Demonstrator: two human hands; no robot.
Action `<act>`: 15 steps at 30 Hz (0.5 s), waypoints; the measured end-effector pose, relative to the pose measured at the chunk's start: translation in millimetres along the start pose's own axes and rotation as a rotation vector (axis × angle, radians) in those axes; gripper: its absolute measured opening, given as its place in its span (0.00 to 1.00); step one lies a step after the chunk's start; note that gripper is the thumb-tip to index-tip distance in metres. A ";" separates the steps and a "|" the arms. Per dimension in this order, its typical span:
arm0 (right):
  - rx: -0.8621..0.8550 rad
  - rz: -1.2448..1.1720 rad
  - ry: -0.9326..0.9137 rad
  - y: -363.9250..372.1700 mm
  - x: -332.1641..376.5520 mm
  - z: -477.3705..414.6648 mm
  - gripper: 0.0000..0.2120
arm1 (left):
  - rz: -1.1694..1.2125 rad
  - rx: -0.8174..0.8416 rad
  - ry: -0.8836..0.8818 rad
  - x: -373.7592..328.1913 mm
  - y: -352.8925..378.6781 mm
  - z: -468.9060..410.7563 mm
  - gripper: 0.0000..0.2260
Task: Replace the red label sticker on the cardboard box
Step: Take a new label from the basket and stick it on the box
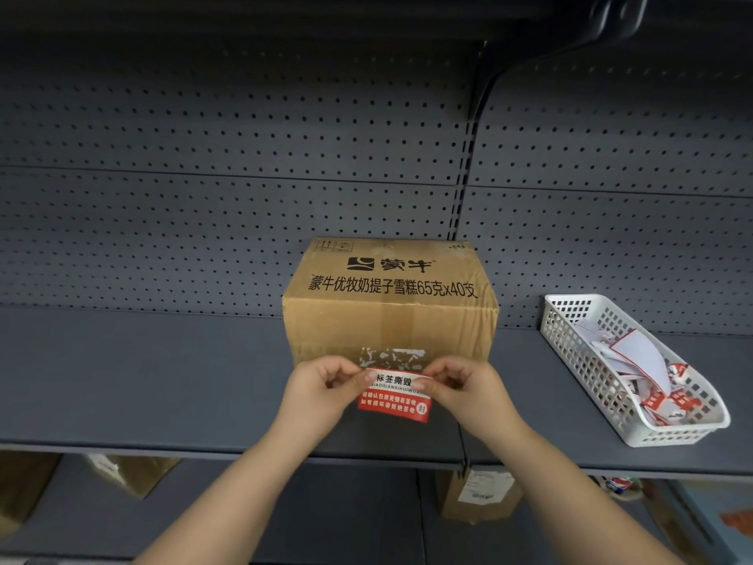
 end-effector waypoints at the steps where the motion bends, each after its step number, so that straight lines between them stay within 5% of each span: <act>1: -0.009 0.000 0.007 -0.6 -1.5 -0.7 0.11 | 0.012 -0.006 -0.002 1.1 0.1 -0.8 0.09; 9: -0.103 0.056 0.103 3.3 -13.9 -8.2 0.10 | 0.006 -0.044 -0.013 12.0 2.0 -8.8 0.07; 15: -0.244 0.327 0.026 9.9 -7.2 -17.5 0.13 | -0.274 -0.170 0.064 17.0 -4.4 -14.0 0.09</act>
Point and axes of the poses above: each hand's wrist, its own z-axis away from the middle knuckle, its own y-axis out of the palm, x = y × z, the point moved 8 cm from there along -z, towards the middle knuckle, and after that the axes turned 1 degree about y, right-handed, at the moved point
